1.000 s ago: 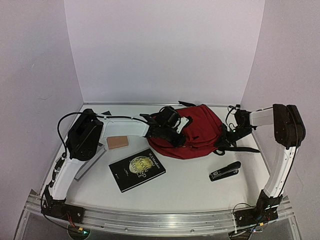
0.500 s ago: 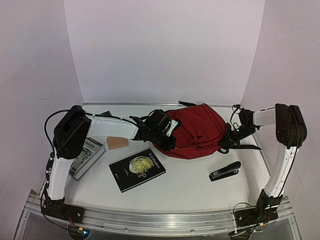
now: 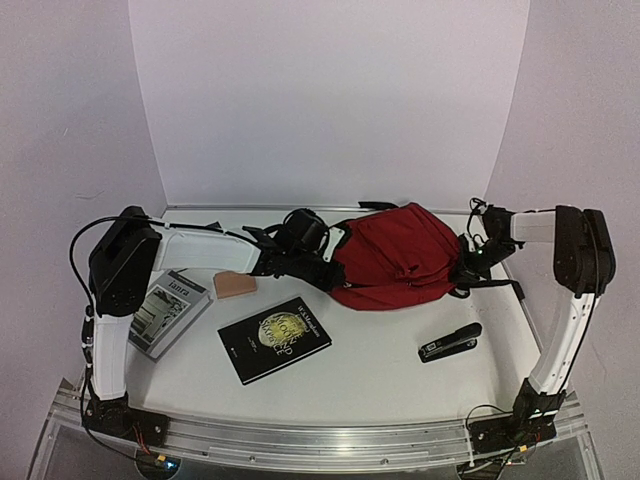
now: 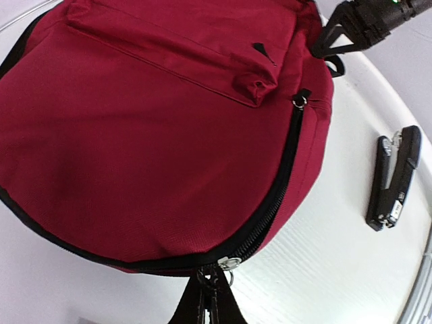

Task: Pack the student bag
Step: Unzip the student bag at the center of the board.

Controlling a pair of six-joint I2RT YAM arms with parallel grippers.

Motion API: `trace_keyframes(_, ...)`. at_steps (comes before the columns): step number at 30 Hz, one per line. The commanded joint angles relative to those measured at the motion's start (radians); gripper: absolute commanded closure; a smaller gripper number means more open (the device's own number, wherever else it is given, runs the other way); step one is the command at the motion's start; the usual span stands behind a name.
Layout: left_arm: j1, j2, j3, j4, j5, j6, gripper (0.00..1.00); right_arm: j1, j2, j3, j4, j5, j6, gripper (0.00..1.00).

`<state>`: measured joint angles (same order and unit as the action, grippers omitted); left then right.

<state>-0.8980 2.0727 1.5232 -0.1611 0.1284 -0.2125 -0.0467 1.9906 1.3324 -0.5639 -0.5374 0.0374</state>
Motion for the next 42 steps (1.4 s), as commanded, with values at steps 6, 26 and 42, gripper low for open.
trace_keyframes(6, -0.006, 0.017, 0.129, 0.046, 0.154, -0.1, 1.0, 0.053, -0.24, 0.087, -0.142, -0.061, -0.286, 0.26)
trace_keyframes(26, 0.078, 0.018, 0.032, 0.247, 0.291, -0.42, 1.0, 0.449, -0.218, -0.071, 0.266, -0.189, -0.242, 0.18)
trace_keyframes(42, 0.111, 0.016, 0.005, 0.282, 0.286, -0.488, 1.0, 0.535, -0.095, -0.043, 0.339, -0.118, -0.273, 0.54)
